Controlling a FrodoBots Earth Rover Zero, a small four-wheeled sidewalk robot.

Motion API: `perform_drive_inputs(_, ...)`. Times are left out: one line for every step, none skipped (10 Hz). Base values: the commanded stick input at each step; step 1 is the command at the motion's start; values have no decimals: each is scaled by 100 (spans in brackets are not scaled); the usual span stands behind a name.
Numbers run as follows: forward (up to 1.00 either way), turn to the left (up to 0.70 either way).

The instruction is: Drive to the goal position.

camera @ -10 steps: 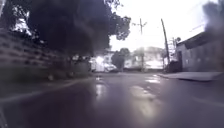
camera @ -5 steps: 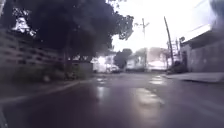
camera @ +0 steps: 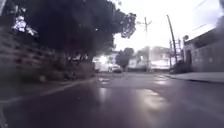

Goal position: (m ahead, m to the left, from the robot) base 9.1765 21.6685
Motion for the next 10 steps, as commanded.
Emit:
perform_drive_inputs(70, 0)
perform_drive_inputs(70, 0)
perform_drive_inputs(70, 0)
perform_drive_inputs(70, 0)
perform_drive_inputs(70, 0)
perform_drive_inputs(70, 0)
perform_drive_inputs(70, 0)
perform_drive_inputs(70, -20)
perform_drive_inputs(70, -35)
perform_drive_inputs(70, -35)
